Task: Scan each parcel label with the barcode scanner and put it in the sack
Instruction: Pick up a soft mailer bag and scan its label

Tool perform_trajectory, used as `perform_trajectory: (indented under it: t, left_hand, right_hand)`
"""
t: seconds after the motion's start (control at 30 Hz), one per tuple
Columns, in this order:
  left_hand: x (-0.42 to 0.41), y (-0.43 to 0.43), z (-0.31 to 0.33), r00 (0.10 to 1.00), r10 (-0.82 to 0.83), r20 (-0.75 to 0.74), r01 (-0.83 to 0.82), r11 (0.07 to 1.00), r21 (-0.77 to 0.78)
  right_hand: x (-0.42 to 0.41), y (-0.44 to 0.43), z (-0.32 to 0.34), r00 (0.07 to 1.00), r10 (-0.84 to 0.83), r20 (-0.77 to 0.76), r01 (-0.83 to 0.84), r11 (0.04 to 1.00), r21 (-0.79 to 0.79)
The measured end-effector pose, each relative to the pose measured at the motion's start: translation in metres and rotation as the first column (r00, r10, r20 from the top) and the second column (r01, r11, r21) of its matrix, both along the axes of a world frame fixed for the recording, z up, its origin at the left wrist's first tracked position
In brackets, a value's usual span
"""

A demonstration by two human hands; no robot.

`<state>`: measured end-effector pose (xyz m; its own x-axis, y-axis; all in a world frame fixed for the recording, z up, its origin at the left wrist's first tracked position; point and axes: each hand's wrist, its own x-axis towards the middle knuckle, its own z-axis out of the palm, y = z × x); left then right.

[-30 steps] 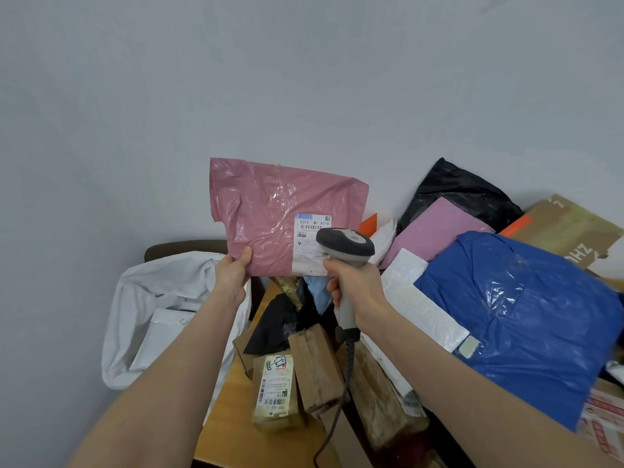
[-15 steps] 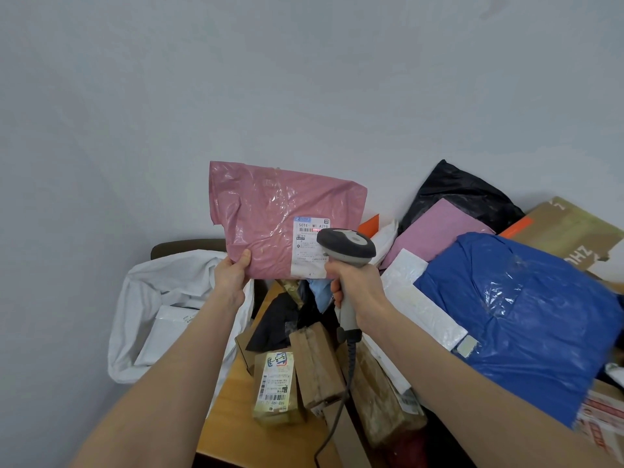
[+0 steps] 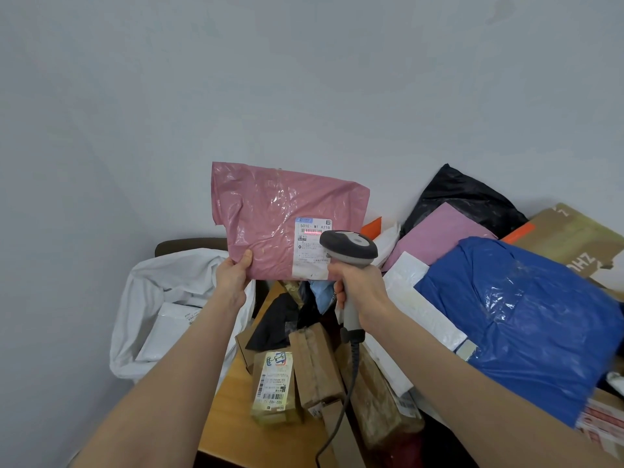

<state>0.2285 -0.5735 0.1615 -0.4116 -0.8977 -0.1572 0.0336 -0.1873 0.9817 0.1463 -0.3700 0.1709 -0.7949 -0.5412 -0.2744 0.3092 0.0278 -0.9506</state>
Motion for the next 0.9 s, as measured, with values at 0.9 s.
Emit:
perform_trajectory:
  t: [0.9]
  left_hand:
    - [0.076,-0.107,-0.032,0.906,0.415,-0.081,-0.406,0.907,0.109]
  right_hand:
    - [0.019,-0.125,0.003,0.978,0.155,0.138,-0.139,0.983,-0.119]
